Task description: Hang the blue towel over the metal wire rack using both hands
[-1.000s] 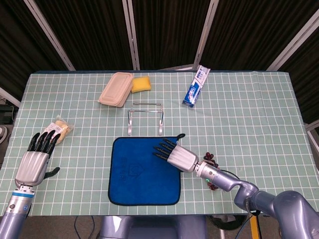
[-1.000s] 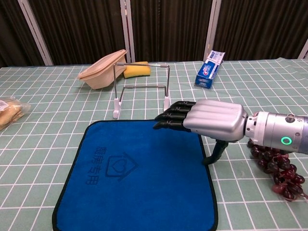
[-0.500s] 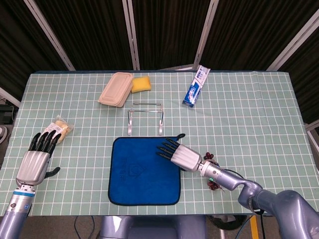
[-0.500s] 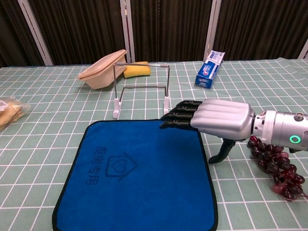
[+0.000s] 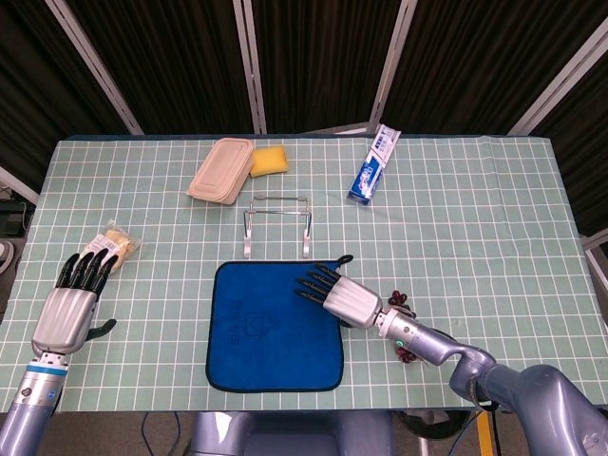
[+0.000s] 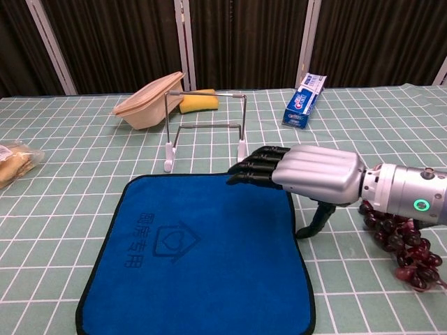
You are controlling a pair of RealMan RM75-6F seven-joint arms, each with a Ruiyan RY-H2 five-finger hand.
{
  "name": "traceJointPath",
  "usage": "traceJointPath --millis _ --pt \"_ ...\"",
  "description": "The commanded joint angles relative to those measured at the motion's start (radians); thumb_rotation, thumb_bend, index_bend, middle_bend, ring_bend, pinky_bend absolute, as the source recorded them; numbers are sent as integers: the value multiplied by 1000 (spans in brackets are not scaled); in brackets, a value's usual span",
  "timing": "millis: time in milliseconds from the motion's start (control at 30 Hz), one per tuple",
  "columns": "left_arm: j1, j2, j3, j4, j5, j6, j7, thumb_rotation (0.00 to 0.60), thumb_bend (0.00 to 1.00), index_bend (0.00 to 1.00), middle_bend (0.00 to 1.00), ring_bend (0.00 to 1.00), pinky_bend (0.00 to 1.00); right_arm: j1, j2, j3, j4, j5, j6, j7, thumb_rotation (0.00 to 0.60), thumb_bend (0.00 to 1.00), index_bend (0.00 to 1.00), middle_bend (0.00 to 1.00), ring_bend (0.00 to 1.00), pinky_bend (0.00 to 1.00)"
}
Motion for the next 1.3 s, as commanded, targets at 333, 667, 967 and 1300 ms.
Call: traceJointPath --millis 333,667,967,1300 --pt "-2 -2 -1 8 -6 -6 -2 600 13 0 0 0 0 17 -25 1 17 12 10 18 600 68 170 0 0 0" --pt "-4 -3 1 10 -7 -11 -4 600 13 0 0 0 0 10 -39 -24 35 0 55 80 600 406 680 0 0 0" --pt "-92 -40 14 73 45 -133 19 600 14 20 0 0 0 9 -49 -21 47 14 56 80 600 431 649 0 0 0" --pt "-299 -180 67 302 287 -281 -84 600 14 268 0 0 0 12 -31 -8 5 35 48 36 600 434 712 0 0 0"
